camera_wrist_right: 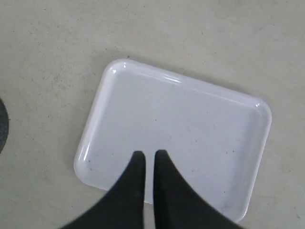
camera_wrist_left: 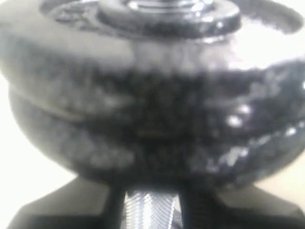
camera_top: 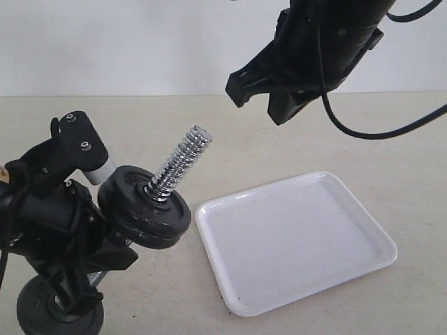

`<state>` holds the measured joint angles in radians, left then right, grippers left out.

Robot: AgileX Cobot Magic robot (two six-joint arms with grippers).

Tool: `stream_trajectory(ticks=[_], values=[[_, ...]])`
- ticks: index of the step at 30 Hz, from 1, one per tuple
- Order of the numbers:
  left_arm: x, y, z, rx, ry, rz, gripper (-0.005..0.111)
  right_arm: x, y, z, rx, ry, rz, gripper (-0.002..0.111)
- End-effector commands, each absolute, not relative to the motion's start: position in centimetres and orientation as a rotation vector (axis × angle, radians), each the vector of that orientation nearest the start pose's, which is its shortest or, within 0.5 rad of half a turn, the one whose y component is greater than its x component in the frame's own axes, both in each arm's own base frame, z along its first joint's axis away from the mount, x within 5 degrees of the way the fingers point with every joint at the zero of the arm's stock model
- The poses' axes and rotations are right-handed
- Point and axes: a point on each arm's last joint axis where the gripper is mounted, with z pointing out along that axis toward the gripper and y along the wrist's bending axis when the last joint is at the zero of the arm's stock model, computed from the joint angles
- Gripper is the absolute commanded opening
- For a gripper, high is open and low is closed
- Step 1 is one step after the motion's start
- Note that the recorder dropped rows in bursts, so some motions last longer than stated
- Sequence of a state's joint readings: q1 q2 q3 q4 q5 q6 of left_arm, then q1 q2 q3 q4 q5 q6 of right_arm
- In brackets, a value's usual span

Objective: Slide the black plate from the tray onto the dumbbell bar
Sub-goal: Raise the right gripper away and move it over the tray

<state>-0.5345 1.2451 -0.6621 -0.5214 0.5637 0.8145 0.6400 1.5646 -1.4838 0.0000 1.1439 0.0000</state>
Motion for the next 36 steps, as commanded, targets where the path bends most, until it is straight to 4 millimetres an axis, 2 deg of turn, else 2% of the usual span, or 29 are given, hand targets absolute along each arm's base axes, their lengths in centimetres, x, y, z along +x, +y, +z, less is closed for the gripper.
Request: stream_trajectory(ticks=[1, 7, 13, 17, 21, 26, 36], values=[[22.2, -13.8, 26.7, 0.675, 2.032, -0.354, 0.004, 25.7, 19.0, 34.1, -0.847, 2.647, 0.16, 0.0], [23.4, -14.4, 24.2, 0.649, 2.131, -0.351, 0.004, 25.5, 19.0, 31.2, -0.843, 2.672, 0.164, 0.0], [24.7, -14.7, 22.2, 0.519, 2.198, -0.356, 0.004, 24.9, 18.5, 26.9, -0.829, 2.713, 0.153, 0.0], [25.5, -14.0, 21.6, 0.455, 2.214, -0.332, 0.004, 24.0, 17.9, 24.3, -0.841, 2.764, 0.136, 0.0], [26.6, -12.3, 20.9, 0.313, 2.262, -0.323, 0.004, 23.1, 17.6, 22.2, -0.817, 2.772, 0.194, 0.0], [27.7, -10.4, 19.6, 0.151, 2.335, -0.32, 0.004, 21.8, 17.5, 20.9, -0.739, 2.663, 0.36, 0.0], [28.3, -9.9, 17.6, -0.144, 2.418, -0.394, 0.004, 20.2, 16.2, 19.1, -0.741, 2.66, 0.35, 0.0]])
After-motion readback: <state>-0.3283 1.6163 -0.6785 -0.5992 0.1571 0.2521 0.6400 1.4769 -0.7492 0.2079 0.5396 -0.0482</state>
